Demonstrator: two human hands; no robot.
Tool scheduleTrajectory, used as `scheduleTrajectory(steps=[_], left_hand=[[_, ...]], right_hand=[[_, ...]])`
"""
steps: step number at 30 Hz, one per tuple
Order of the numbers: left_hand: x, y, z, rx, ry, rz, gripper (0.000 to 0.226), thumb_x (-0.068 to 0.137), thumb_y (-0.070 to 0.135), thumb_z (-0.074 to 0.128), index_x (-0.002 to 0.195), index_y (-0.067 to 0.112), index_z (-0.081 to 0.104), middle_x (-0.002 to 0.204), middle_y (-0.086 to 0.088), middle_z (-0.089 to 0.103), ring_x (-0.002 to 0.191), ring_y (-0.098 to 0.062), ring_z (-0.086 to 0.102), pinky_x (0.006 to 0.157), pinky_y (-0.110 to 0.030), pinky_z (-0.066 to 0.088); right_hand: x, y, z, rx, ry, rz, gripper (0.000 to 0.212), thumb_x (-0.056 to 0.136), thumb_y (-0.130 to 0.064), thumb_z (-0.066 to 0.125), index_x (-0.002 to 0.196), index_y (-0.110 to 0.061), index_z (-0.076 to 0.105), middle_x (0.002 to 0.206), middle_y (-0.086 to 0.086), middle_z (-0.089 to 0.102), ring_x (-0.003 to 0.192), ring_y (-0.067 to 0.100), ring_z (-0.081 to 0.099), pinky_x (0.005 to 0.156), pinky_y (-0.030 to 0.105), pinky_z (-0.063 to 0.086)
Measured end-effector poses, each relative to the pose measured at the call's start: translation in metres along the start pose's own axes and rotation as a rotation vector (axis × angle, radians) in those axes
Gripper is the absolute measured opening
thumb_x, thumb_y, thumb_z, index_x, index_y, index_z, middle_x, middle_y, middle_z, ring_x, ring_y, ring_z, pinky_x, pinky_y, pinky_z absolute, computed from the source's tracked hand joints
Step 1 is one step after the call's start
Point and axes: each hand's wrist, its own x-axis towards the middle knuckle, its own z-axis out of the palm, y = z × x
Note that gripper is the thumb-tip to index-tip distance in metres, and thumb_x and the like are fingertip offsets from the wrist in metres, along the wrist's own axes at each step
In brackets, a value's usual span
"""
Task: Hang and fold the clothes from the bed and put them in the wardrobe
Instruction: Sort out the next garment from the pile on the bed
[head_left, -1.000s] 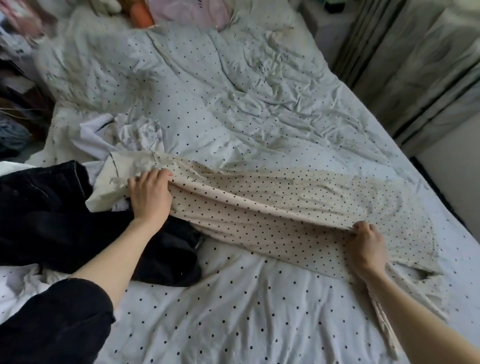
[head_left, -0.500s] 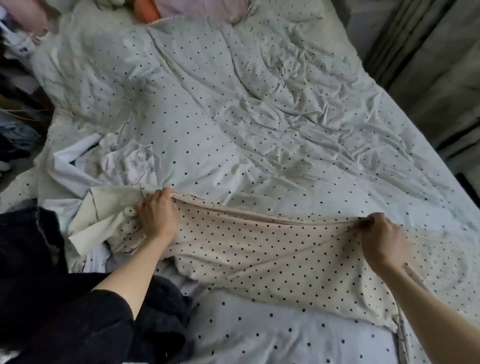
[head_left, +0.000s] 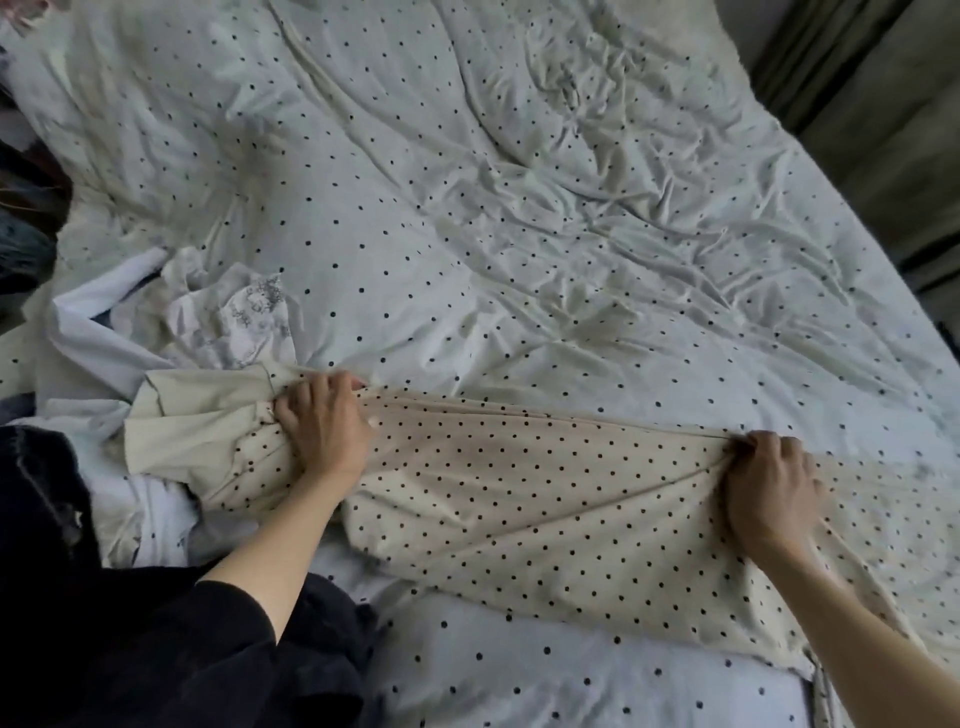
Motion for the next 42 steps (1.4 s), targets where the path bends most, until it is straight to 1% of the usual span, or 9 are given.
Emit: scheduleTrajectory(steps=[5,11,19,23,26,32,37,40,42], left_hand=[[-0.046,0.041,-0.007,-0.202,-0.067,0.144,0.049,0.086,0.003,0.054,0.134,0.014,0.047,0.142,-0.005,0.043,0.135,-0.021,0.033,0.113,-0.049,0.012],[-0.135,0.124,-0.007,-0.428,-0.173,0.402,0.038,0.096,0.012,0.045,0.134,0.012,0.050,0.147,-0.007,0.038,0.138,-0.026,0.031,0.113,-0.048,0.021],[-0.208,0.213,0.006,-0.208,-0.182,0.614,0.048,0.097,0.029,0.040,0.144,0.029,0.035,0.157,0.000,0.020,0.145,-0.020,0.010,0.113,-0.059,-0.002],[-0.232,0.262,0.019,-0.038,-0.250,0.660,0.050,0.098,0.037,0.030,0.148,0.031,0.023,0.158,0.000,0.012,0.146,-0.021,-0.003,0.109,-0.059,-0.015],[-0.249,0.305,0.026,-0.009,-0.269,0.625,0.051,0.098,0.038,0.028,0.148,0.032,0.020,0.158,-0.003,0.014,0.146,-0.022,0.001,0.111,-0.061,-0.012],[-0.252,0.370,0.037,0.021,-0.252,0.611,0.054,0.097,0.035,0.030,0.149,0.033,0.017,0.159,0.000,-0.005,0.145,-0.021,-0.010,0.110,-0.063,-0.009],[-0.248,0.390,0.050,0.044,-0.279,0.577,0.057,0.097,0.042,0.029,0.149,0.035,0.008,0.158,0.000,-0.015,0.144,-0.021,-0.018,0.107,-0.065,-0.013],[-0.251,0.394,0.062,0.113,-0.267,0.600,0.060,0.095,0.050,0.020,0.147,0.039,-0.007,0.155,0.002,-0.025,0.141,-0.023,-0.027,0.106,-0.066,-0.013],[-0.251,0.394,0.069,0.156,-0.243,0.588,0.058,0.095,0.053,0.013,0.145,0.038,-0.012,0.154,0.000,-0.025,0.141,-0.025,-0.026,0.105,-0.067,-0.013]], right_hand=[[-0.018,0.009,-0.003,0.045,0.046,-0.025,0.034,0.091,0.000,0.040,0.123,-0.004,0.051,0.124,0.022,0.050,0.115,0.037,0.043,0.092,0.047,0.033],[-0.060,0.063,-0.008,-0.066,-0.009,0.090,0.036,0.091,-0.003,0.039,0.125,-0.008,0.046,0.130,0.016,0.047,0.118,0.034,0.042,0.091,0.047,0.037],[-0.066,0.169,-0.024,-0.038,-0.069,0.169,0.047,0.081,0.002,0.049,0.127,-0.009,0.047,0.132,0.014,0.043,0.120,0.033,0.041,0.090,0.046,0.042],[-0.049,0.219,-0.041,-0.026,-0.132,0.169,0.028,0.081,-0.002,0.050,0.106,-0.008,0.059,0.114,0.014,0.054,0.104,0.031,0.049,0.080,0.041,0.046],[-0.006,0.252,-0.066,-0.054,-0.152,0.123,0.021,0.077,0.000,0.047,0.090,-0.009,0.060,0.095,0.012,0.063,0.084,0.031,0.057,0.069,0.037,0.049],[0.095,0.268,-0.090,-0.114,-0.053,-0.095,0.021,0.075,0.003,0.044,0.086,-0.008,0.058,0.086,0.011,0.064,0.073,0.030,0.051,0.074,0.034,0.030],[0.138,0.266,-0.076,-0.146,-0.092,-0.163,0.036,0.078,0.003,0.042,0.106,-0.011,0.061,0.097,0.010,0.062,0.097,0.032,0.051,0.085,0.038,0.029],[0.128,0.273,-0.060,-0.119,-0.088,-0.075,0.041,0.086,-0.004,0.043,0.126,-0.011,0.048,0.127,0.012,0.050,0.122,0.031,0.038,0.102,0.049,0.025],[0.104,0.275,-0.048,-0.094,-0.007,-0.163,0.042,0.092,-0.011,0.047,0.134,-0.011,0.040,0.144,0.013,0.036,0.136,0.030,0.026,0.110,0.056,0.014]])
